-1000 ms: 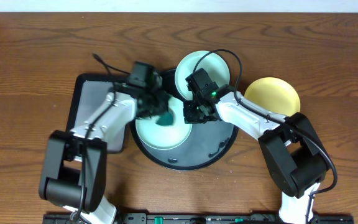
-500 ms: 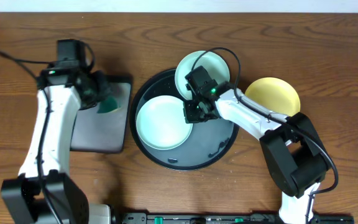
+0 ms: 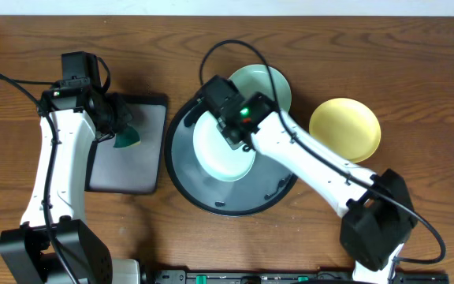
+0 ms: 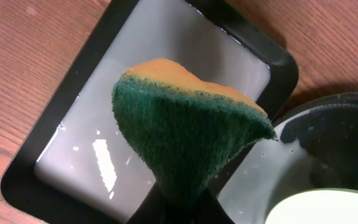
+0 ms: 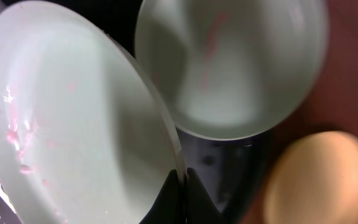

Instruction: Clean dirty plates on tray and stack at the side

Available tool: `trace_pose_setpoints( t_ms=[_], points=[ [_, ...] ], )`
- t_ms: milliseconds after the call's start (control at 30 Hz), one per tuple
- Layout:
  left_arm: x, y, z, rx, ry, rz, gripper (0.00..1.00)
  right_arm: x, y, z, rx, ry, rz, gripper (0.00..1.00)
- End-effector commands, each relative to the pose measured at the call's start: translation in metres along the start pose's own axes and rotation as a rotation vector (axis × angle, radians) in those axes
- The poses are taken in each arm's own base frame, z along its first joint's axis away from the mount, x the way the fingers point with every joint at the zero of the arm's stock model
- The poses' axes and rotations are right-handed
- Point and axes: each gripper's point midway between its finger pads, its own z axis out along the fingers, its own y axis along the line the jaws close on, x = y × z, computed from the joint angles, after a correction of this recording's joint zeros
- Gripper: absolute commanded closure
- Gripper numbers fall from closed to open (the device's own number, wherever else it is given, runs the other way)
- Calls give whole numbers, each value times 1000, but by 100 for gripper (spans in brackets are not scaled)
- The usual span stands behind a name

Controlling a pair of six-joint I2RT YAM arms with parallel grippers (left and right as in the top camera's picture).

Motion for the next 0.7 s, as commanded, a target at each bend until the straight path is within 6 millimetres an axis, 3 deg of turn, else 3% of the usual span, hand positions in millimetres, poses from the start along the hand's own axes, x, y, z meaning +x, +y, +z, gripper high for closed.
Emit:
trace_pose_setpoints(
  t_ms=[0, 500, 667],
  points=[
    [-8, 1, -7, -7, -30, 14, 92, -26, -30, -47, 275, -136, -55, 99],
    [-8, 1, -7, -6, -30, 14, 92, -49, -47, -171, 637, -468, 5, 99],
    [-8, 1, -7, -7, -30, 14, 92, -47, -54, -189, 620, -502, 40, 99]
  ],
)
